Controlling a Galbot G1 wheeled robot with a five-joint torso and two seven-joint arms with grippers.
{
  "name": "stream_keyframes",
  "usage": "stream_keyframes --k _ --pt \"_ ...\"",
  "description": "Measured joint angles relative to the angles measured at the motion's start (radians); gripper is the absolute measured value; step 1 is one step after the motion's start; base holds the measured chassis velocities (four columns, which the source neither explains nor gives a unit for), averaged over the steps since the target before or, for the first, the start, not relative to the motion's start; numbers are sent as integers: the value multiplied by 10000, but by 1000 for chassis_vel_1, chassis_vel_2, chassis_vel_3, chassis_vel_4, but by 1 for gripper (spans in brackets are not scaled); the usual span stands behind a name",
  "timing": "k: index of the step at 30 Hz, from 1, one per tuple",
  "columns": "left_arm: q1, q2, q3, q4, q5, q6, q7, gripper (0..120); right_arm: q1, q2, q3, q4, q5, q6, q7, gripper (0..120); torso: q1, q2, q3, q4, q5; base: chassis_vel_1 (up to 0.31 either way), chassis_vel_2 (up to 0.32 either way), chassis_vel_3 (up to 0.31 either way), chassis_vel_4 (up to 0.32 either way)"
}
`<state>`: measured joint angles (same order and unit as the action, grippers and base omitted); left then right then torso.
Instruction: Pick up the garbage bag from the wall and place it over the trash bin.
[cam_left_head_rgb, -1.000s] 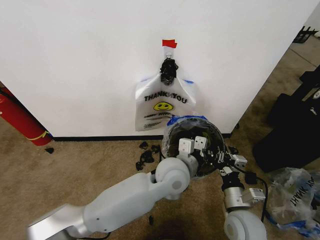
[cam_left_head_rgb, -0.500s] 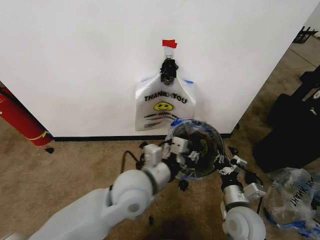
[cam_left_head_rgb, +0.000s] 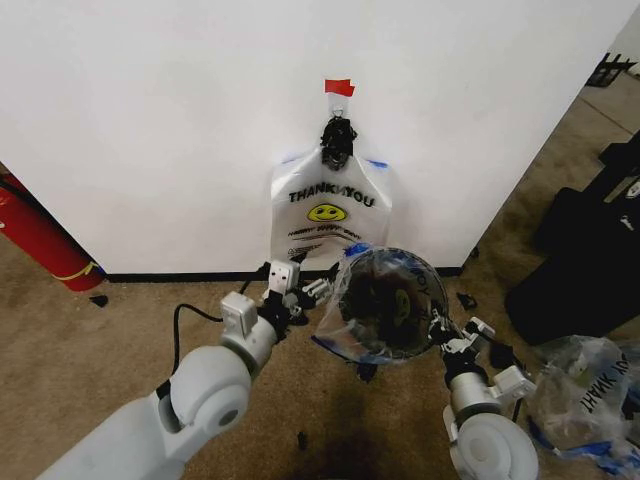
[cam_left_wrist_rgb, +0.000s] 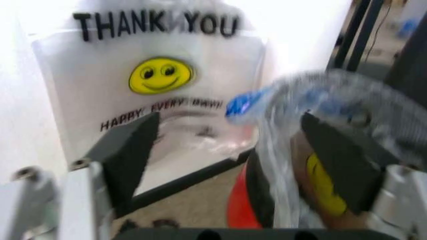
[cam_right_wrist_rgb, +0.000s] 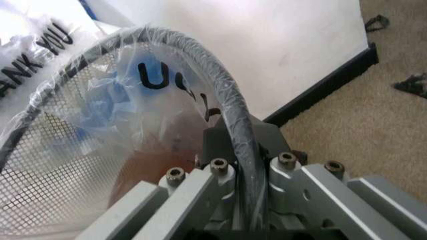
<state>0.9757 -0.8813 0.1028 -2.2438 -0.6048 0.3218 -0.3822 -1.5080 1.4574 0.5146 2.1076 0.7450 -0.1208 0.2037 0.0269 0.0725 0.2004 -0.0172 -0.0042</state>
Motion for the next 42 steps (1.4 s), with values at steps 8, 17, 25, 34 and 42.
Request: stream_keyframes --k 8,17,25,34,42 --pt "145 -193 602 -87 1159 286 149 100 -80 133 -25 119 -267 35 36 0 0 0 0 -1 2 0 0 0 0" --pt "-39 -546 1276 444 1609 362 185 100 -156 216 -40 212 -442 68 19 0 0 0 1 0 4 0 0 0 0" --pt "-327 -781 1579 957 2967 780 98 100 -155 278 -91 213 -563 93 -20 0 0 0 1 -1 3 0 0 0 0" --pt "-520 -810 1586 1092 3527 1210 24 98 -159 289 -116 212 -624 108 -44 0 0 0 1 0 3 0 0 0 0" --pt "-726 -920 1415 1196 3250 1856 -284 98 -159 365 -201 197 -842 148 -95 0 0 0 1 0 3 0 0 0 0"
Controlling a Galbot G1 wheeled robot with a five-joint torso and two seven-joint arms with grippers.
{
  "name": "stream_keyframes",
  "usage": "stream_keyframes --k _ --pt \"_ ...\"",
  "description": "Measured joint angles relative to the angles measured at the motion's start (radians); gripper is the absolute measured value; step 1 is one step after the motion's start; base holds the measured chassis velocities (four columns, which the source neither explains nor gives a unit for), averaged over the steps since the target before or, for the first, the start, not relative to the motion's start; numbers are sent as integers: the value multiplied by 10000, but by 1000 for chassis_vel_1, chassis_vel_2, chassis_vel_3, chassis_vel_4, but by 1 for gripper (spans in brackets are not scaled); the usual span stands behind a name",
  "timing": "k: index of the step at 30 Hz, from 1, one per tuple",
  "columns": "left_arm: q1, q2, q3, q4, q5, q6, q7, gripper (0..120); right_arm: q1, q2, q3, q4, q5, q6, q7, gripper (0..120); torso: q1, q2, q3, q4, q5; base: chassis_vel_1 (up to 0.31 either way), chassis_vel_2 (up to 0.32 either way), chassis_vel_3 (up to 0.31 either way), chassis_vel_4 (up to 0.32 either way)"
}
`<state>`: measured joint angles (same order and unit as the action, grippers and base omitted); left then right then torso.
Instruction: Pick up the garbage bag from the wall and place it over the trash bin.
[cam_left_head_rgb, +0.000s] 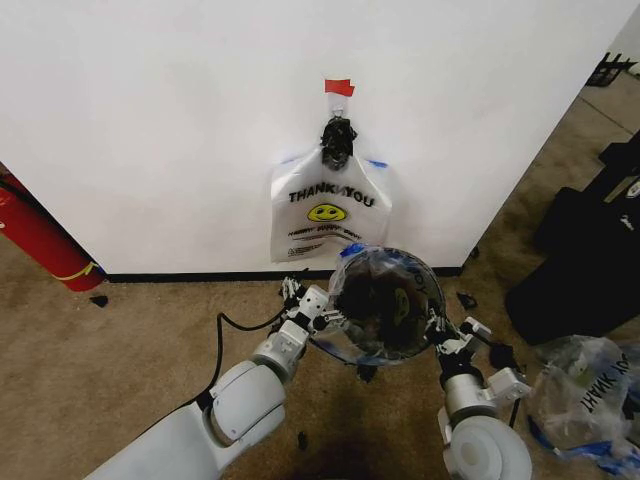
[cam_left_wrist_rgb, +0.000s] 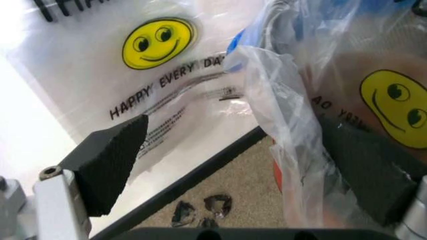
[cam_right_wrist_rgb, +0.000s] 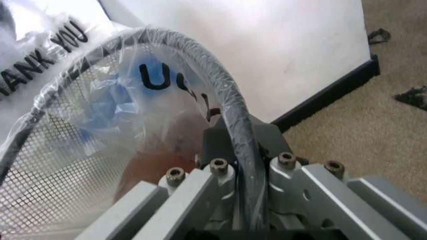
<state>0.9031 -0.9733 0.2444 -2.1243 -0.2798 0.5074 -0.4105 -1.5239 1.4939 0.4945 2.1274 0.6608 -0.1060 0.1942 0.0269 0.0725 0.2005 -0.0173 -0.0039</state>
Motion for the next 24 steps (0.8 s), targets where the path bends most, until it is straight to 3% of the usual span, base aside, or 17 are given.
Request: stream_keyframes --k 24 --pt "186 214 -658 -391 -643 -410 -35 98 136 -35 -25 -102 36 25 -40 0 0 0 0 1 0 0 0 0 0"
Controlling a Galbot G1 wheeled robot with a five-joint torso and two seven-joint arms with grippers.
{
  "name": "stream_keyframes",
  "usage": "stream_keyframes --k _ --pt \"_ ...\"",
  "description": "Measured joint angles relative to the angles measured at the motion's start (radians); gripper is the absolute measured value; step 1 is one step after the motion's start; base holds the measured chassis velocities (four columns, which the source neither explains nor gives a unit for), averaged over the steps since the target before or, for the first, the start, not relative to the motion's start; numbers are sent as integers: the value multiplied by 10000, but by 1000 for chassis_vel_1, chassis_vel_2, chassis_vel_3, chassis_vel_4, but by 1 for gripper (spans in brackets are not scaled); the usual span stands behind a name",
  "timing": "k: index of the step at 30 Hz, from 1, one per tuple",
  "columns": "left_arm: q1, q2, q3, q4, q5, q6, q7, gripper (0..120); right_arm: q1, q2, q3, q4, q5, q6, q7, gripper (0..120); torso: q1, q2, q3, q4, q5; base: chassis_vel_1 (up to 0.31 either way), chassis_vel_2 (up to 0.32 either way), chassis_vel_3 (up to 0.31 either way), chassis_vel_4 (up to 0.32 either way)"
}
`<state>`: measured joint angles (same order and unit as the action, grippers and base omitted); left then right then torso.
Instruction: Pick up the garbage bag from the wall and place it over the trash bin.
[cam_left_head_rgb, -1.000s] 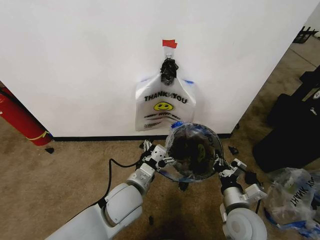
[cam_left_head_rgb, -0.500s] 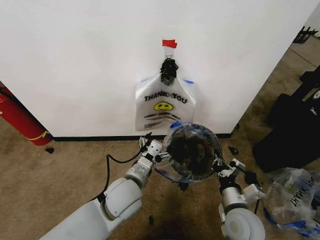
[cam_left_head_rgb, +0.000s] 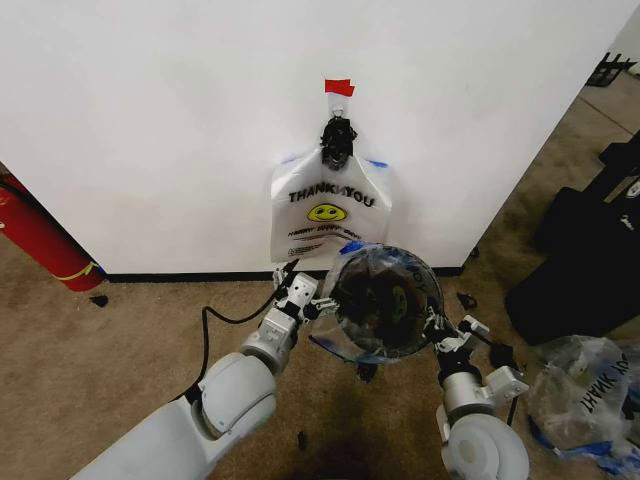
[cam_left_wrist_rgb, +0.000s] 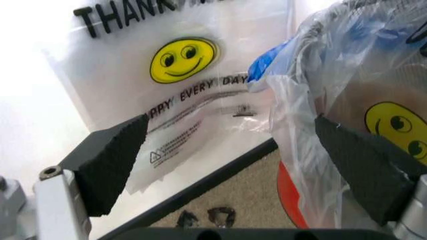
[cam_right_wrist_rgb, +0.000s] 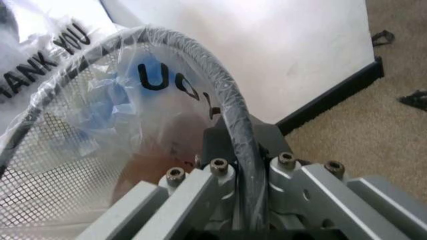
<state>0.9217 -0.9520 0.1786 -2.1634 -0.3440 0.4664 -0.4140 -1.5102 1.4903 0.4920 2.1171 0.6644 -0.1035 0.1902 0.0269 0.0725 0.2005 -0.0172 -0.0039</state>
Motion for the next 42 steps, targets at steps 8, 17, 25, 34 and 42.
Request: stream_keyframes --k 8,17,25,34,42 --pt "9 -36 -41 320 15 -72 11 98 32 0 -51 -16 20 -2 -8 0 0 0 0 0 0 0 0 0 0" --pt "-65 -144 -110 512 16 -115 19 98 8 -44 -45 55 50 -3 -33 0 0 0 0 0 0 0 0 0 0" --pt "-38 -206 -38 666 -435 -165 7 98 -33 -45 -60 124 46 -8 -36 0 0 0 0 0 0 0 0 0 0" --pt "-53 -258 -90 877 -1080 -184 -1 98 -106 -91 -58 308 262 -86 -26 0 0 0 0 0 0 0 0 0 0" --pt "-23 -282 -250 917 -1460 -250 -14 98 -136 -153 -25 347 373 -122 -24 0 0 0 0 0 0 0 0 0 0"
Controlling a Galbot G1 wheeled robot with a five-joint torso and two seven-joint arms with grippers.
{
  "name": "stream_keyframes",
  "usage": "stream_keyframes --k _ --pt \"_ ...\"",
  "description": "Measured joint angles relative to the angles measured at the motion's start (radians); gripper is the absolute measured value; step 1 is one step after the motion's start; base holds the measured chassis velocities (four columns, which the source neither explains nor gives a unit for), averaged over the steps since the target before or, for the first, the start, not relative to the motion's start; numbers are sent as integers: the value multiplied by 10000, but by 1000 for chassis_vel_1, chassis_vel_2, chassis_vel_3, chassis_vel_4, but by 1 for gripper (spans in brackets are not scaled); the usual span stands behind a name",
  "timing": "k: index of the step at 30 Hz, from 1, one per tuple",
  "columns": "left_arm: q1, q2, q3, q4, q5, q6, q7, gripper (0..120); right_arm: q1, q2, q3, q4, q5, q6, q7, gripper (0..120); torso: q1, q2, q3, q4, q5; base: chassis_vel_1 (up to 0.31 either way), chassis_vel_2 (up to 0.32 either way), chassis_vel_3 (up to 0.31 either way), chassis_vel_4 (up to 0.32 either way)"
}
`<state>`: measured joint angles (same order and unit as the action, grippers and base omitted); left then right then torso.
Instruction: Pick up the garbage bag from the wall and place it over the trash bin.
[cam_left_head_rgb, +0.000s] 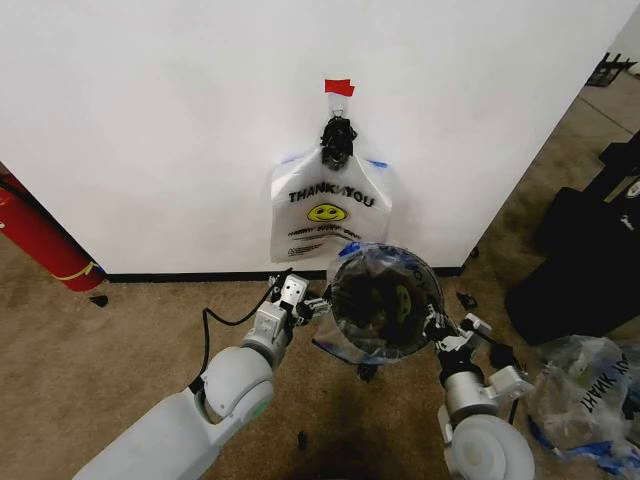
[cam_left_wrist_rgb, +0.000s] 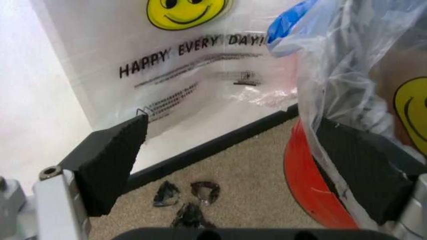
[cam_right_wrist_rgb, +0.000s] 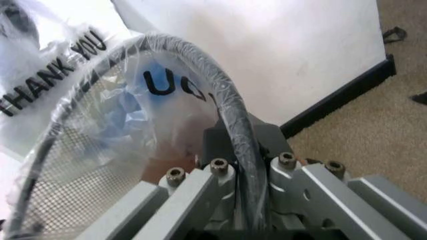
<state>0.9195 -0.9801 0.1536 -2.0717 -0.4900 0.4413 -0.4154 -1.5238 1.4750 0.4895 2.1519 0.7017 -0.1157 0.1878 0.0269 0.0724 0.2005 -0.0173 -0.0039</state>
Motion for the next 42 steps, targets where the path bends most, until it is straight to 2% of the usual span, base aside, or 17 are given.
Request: stream_keyframes --k 14,21,29,35,42 --pt "82 153 -313 -206 -1068 -434 160 99 139 -74 2 -76 417 -80 35 0 0 0 0 0 2 0 0 0 0" --pt "117 163 -747 -161 -2517 -613 317 99 148 -196 93 -26 973 -221 82 0 0 0 0 0 0 0 0 0 0" --pt "330 402 -1191 -469 -2737 -608 378 99 184 -303 165 -46 983 -229 76 0 0 0 0 0 0 0 0 0 0" --pt "515 674 -1586 -1132 -3105 -378 328 100 292 -338 205 -160 1017 -229 92 0 0 0 0 0 1 0 0 0 0" --pt "1025 1035 -2240 -1420 -3252 -182 441 100 463 -313 276 -243 1758 -494 499 0 0 0 0 -1 0 0 0 0 0"
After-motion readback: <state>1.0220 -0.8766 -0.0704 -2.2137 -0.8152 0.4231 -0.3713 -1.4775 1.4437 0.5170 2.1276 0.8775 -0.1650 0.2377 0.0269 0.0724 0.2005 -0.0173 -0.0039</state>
